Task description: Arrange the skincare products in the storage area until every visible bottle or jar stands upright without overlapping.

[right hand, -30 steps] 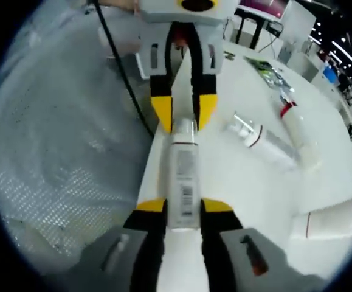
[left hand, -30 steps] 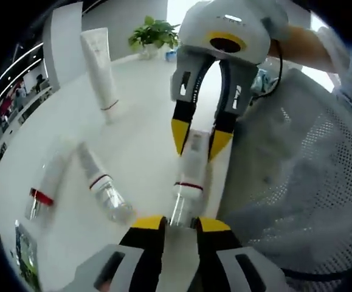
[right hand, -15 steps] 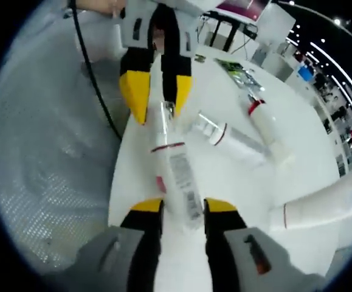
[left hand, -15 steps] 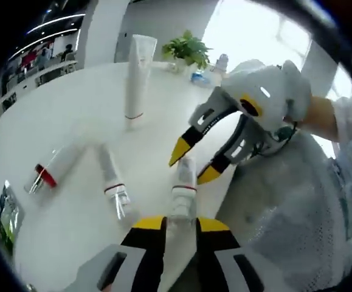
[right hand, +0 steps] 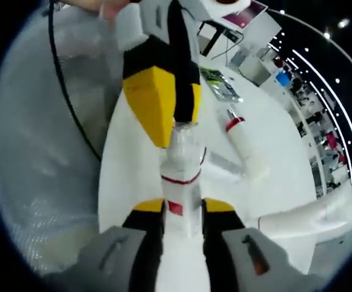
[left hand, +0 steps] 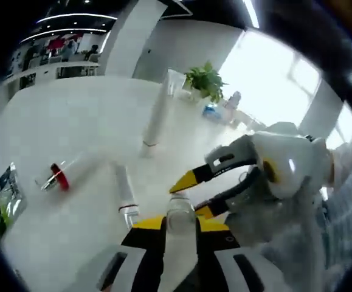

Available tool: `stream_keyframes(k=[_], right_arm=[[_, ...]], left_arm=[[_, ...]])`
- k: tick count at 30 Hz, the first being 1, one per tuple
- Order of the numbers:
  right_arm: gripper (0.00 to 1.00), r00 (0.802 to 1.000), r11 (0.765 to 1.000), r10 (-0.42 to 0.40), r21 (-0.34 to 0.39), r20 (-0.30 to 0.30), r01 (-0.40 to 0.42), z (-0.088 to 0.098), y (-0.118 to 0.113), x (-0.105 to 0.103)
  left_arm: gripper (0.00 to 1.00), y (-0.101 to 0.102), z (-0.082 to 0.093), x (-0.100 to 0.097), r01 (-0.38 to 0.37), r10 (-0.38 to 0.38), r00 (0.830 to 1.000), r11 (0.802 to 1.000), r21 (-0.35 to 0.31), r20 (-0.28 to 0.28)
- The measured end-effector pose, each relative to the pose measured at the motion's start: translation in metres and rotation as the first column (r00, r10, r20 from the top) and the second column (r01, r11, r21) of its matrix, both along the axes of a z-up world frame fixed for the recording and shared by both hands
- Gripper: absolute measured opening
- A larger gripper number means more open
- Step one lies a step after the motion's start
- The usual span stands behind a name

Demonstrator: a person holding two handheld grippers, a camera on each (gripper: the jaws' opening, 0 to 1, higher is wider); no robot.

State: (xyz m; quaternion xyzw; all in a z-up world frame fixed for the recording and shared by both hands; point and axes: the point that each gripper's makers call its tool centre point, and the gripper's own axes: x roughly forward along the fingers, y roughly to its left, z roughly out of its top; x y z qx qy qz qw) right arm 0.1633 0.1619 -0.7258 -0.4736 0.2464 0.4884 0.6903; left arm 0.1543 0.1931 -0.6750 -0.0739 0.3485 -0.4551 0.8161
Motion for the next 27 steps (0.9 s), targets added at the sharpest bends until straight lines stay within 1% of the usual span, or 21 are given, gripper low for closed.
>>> stream_keyframes(k=[1, 2, 4, 6, 7, 8, 9, 12, 14, 15, 16, 17, 18, 19, 20, 25, 27], right_arm=[[0.23, 0.999, 1.0, -0.022, 0.002, -0.029, 0.022, 0.001, 0.001, -0.001], [0.22, 0.996, 0.998, -0.059, 0.013, -0.07, 0.06, 0.001, 0.002, -0.003], [0.22, 0.992, 0.995, -0.081, 0.042, -0.091, 0.085, 0.003, 0.005, -0.002], [0.22, 0.983, 0.988, -0.12, 0.081, -0.137, 0.132, 0.005, 0.011, -0.005], [0.22, 0.979, 0.985, -0.138, 0.087, -0.151, 0.152, 0.005, 0.012, -0.005], [0.22, 0.973, 0.979, -0.167, 0.094, -0.162, 0.183, 0.006, 0.013, -0.005], [0.22, 0.962, 0.967, -0.206, 0.114, -0.179, 0.228, 0.009, 0.015, -0.004], [0.22, 0.937, 0.938, -0.264, 0.163, -0.23, 0.305, 0.013, 0.023, -0.006], [0.22, 0.934, 0.932, -0.261, 0.189, -0.246, 0.31, 0.012, 0.025, -0.006], [0.22, 0.939, 0.936, -0.248, 0.191, -0.238, 0.296, 0.01, 0.025, -0.006], [0.22, 0.953, 0.945, -0.214, 0.201, -0.215, 0.258, 0.006, 0.026, -0.006], [0.23, 0.951, 0.945, -0.212, 0.199, -0.223, 0.257, 0.003, 0.025, -0.007], [0.23, 0.947, 0.937, -0.214, 0.225, -0.242, 0.269, 0.005, 0.026, -0.006], [0.23, 0.939, 0.932, -0.223, 0.226, -0.262, 0.284, 0.004, 0.026, -0.006], [0.23, 0.942, 0.933, -0.217, 0.228, -0.256, 0.277, 0.004, 0.026, -0.006], [0.23, 0.958, 0.936, -0.185, 0.256, -0.22, 0.24, 0.004, 0.029, -0.005], [0.23, 0.961, 0.938, -0.175, 0.259, -0.215, 0.229, 0.003, 0.029, -0.006]], left_arm=[[0.19, 0.001, 0.001, 0.0, 0.003, -0.003, 1.0, 1.0, -0.002, -0.001], [0.19, 0.001, 0.005, 0.0, 0.001, -0.001, 1.0, 1.0, -0.017, 0.013], [0.19, -0.002, 0.012, 0.003, -0.004, 0.006, 0.998, 0.999, -0.042, 0.059], [0.19, -0.002, 0.018, 0.003, 0.0, 0.004, 0.997, 0.998, -0.056, 0.081], [0.19, -0.002, 0.02, 0.003, 0.002, 0.004, 0.996, 0.998, -0.061, 0.087], [0.19, -0.003, 0.022, 0.003, 0.006, 0.001, 0.995, 0.998, -0.064, 0.103], [0.19, -0.002, 0.025, 0.005, 0.004, 0.004, 0.992, 0.998, -0.068, 0.126], [0.19, -0.001, 0.032, 0.007, -0.003, 0.016, 0.988, 0.996, -0.086, 0.154], [0.19, 0.0, 0.033, 0.007, -0.002, 0.017, 0.985, 0.996, -0.085, 0.17], [0.19, 0.0, 0.031, 0.007, 0.0, 0.014, 0.985, 0.997, -0.079, 0.171], [0.19, 0.0, 0.028, 0.007, 0.007, 0.003, 0.985, 0.998, -0.057, 0.17], [0.2, -0.001, 0.025, 0.005, 0.017, -0.01, 0.985, 0.999, -0.04, 0.173], [0.2, -0.006, 0.03, 0.005, 0.038, -0.025, 0.978, 0.997, -0.062, 0.207], [0.2, -0.003, 0.027, 0.005, 0.035, -0.028, 0.975, 0.999, -0.029, 0.22], [0.2, -0.004, 0.028, 0.004, 0.038, -0.029, 0.977, 0.999, -0.039, 0.213], [0.2, -0.005, 0.029, 0.004, 0.056, -0.045, 0.976, 0.997, -0.049, 0.212], [0.21, -0.01, 0.031, 0.0, 0.092, -0.075, 0.974, 0.994, -0.067, 0.215]])
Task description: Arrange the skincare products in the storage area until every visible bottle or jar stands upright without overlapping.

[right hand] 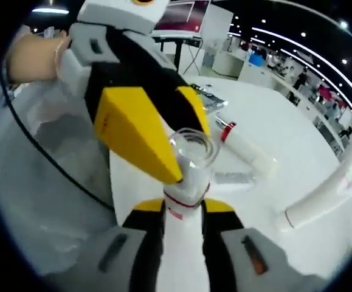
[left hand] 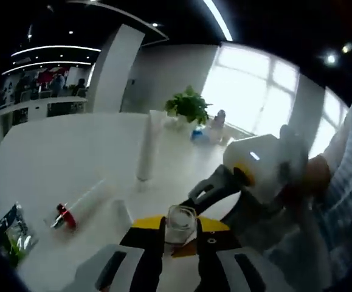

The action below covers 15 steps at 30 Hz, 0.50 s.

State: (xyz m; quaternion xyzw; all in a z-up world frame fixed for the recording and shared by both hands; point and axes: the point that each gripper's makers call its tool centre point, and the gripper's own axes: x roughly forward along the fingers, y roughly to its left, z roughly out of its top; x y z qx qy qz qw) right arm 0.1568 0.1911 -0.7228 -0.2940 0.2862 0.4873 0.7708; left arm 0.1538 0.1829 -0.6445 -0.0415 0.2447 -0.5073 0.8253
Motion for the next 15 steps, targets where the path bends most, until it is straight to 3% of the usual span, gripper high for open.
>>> stream_keyframes(k=[15], right_arm=[[0.23, 0.999, 0.998, -0.024, 0.055, -0.034, 0.026, -0.0003, 0.0027, -0.0035]], left_arm=[[0.22, -0.0063, 0.0021, -0.0038, 0.02, -0.02, 1.0, 1.0, -0.004, 0.006]])
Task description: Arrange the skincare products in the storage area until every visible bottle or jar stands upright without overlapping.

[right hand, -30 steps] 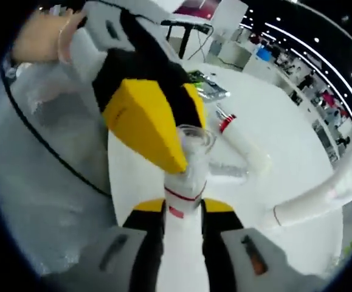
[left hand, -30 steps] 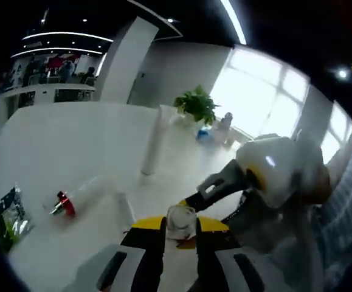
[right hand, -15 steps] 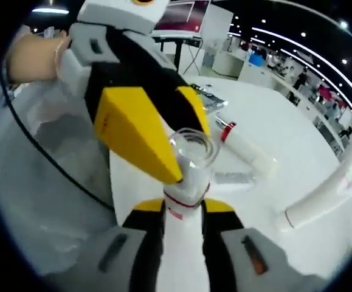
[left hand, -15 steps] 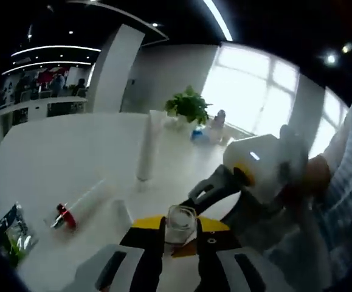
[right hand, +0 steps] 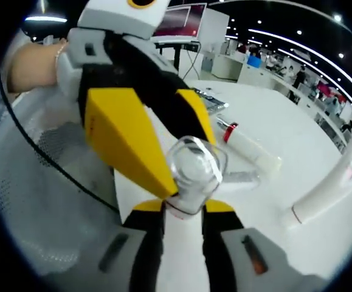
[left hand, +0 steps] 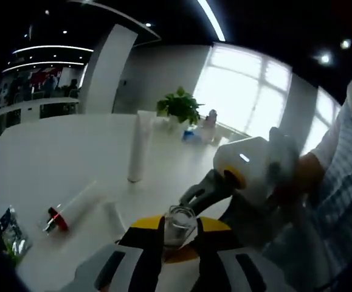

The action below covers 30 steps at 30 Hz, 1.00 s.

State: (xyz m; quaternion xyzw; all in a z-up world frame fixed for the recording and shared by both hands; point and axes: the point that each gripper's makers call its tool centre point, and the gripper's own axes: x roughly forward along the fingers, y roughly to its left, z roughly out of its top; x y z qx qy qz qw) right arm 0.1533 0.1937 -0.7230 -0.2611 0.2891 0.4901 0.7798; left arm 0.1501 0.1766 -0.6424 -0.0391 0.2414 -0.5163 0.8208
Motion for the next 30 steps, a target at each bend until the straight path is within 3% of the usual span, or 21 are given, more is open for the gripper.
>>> stream_keyframes(k=[9, 12, 17, 22, 30], right_arm=[[0.22, 1.0, 1.0, -0.013, 0.002, 0.011, 0.013, -0.001, 0.004, 0.001], [0.22, 0.999, 1.0, -0.015, -0.009, 0.03, 0.016, -0.001, 0.004, 0.001], [0.22, 0.999, 1.0, -0.02, -0.013, 0.039, 0.021, -0.001, 0.003, 0.004], [0.22, 0.996, 0.998, -0.059, -0.023, 0.062, 0.061, 0.0, -0.004, 0.012], [0.22, 0.983, 0.985, -0.173, -0.009, 0.058, 0.174, 0.0, -0.017, 0.029]], left_arm=[[0.22, 0.007, -0.001, 0.004, -0.032, 0.032, 0.999, 0.999, -0.003, -0.018], [0.22, 0.009, -0.001, 0.004, -0.045, 0.045, 0.998, 0.999, -0.009, -0.047], [0.31, 0.011, 0.002, 0.008, -0.069, 0.068, 0.997, 0.997, -0.024, -0.045], [0.34, 0.013, 0.013, 0.013, -0.1, 0.094, 0.993, 0.99, -0.1, -0.068], [0.35, 0.027, 0.017, 0.028, -0.2, 0.199, 0.98, 0.974, -0.104, -0.024]])
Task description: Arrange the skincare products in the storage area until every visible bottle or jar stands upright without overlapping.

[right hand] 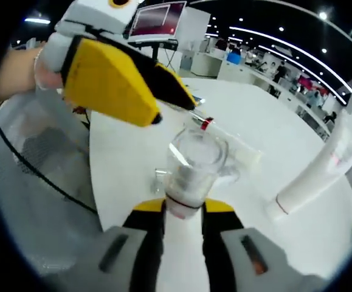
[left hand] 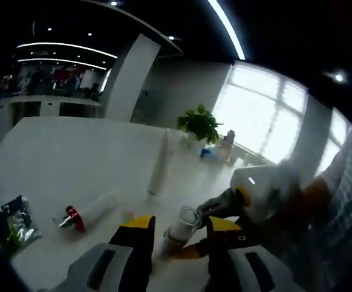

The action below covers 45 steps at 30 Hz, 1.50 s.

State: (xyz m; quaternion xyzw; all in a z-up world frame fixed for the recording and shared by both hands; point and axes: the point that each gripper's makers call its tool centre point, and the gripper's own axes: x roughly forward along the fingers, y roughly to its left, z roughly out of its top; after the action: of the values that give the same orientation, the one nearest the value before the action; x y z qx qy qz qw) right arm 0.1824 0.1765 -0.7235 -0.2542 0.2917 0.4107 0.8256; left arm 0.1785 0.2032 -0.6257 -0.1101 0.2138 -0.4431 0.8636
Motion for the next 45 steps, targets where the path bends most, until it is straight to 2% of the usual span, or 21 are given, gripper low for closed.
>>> stream_keyframes(k=[2, 3, 5, 7, 13, 18, 20, 25, 29, 32, 34, 36, 40, 43, 45], right_arm=[[0.23, 0.999, 0.999, -0.049, 0.01, 0.005, 0.049, 0.0, -0.006, 0.006], [0.23, 0.996, 0.996, -0.085, 0.024, 0.003, 0.085, 0.0, -0.009, 0.01], [0.23, 0.985, 0.983, -0.172, 0.058, -0.023, 0.173, -0.001, -0.019, 0.019], [0.23, 0.972, 0.97, -0.231, 0.073, -0.036, 0.233, -0.001, -0.027, 0.026], [0.23, 0.959, 0.959, -0.28, 0.052, 0.034, 0.278, 0.001, -0.04, 0.036], [0.23, 0.945, 0.941, -0.328, 0.085, 0.009, 0.326, -0.001, -0.043, 0.042], [0.22, 0.93, 0.926, -0.366, 0.089, -0.022, 0.367, -0.004, -0.048, 0.043], [0.22, 0.924, 0.923, -0.382, 0.053, 0.023, 0.38, -0.007, -0.056, 0.05], [0.22, 0.899, 0.9, -0.435, 0.059, 0.055, 0.432, -0.006, -0.066, 0.066], [0.21, 0.864, 0.866, -0.5, 0.078, 0.063, 0.495, -0.006, -0.077, 0.077], [0.21, 0.834, 0.836, -0.547, 0.093, 0.069, 0.541, -0.006, -0.086, 0.084], [0.21, 0.817, 0.821, -0.571, 0.093, 0.081, 0.564, -0.007, -0.091, 0.088], [0.21, 0.791, 0.798, -0.602, 0.094, 0.109, 0.595, -0.007, -0.098, 0.096], [0.21, 0.771, 0.776, -0.63, 0.106, 0.094, 0.622, -0.008, -0.1, 0.099], [0.21, 0.767, 0.772, -0.635, 0.106, 0.092, 0.626, -0.008, -0.1, 0.098]], left_arm=[[0.37, 0.004, 0.005, 0.007, -0.038, 0.038, 0.999, 0.999, -0.013, 0.038], [0.38, 0.009, 0.006, 0.011, -0.061, 0.061, 0.996, 0.998, 0.005, 0.071], [0.42, 0.015, 0.004, 0.015, -0.095, 0.09, 0.991, 0.995, 0.041, 0.102], [0.44, 0.018, 0.002, 0.017, -0.105, 0.098, 0.99, 0.993, 0.056, 0.104], [0.44, 0.022, 0.0, 0.02, -0.123, 0.111, 0.985, 0.988, 0.089, 0.132], [0.44, 0.026, -0.002, 0.022, -0.134, 0.115, 0.982, 0.983, 0.123, 0.151], [0.45, 0.028, -0.004, 0.023, -0.145, 0.123, 0.98, 0.98, 0.138, 0.156], [0.46, 0.03, -0.005, 0.024, -0.154, 0.13, 0.979, 0.977, 0.149, 0.157], [0.46, 0.032, -0.004, 0.025, -0.159, 0.134, 0.977, 0.976, 0.151, 0.165], [0.45, 0.034, -0.006, 0.025, -0.166, 0.141, 0.977, 0.973, 0.159, 0.16], [0.45, 0.035, -0.008, 0.026, -0.168, 0.142, 0.977, 0.972, 0.166, 0.158], [0.45, 0.035, -0.009, 0.026, -0.169, 0.142, 0.977, 0.97, 0.174, 0.157], [0.45, 0.035, -0.012, 0.026, -0.168, 0.139, 0.978, 0.967, 0.194, 0.156], [0.45, 0.033, -0.014, 0.025, -0.16, 0.13, 0.98, 0.966, 0.205, 0.152], [0.45, 0.032, -0.014, 0.025, -0.156, 0.124, 0.98, 0.965, 0.209, 0.156]])
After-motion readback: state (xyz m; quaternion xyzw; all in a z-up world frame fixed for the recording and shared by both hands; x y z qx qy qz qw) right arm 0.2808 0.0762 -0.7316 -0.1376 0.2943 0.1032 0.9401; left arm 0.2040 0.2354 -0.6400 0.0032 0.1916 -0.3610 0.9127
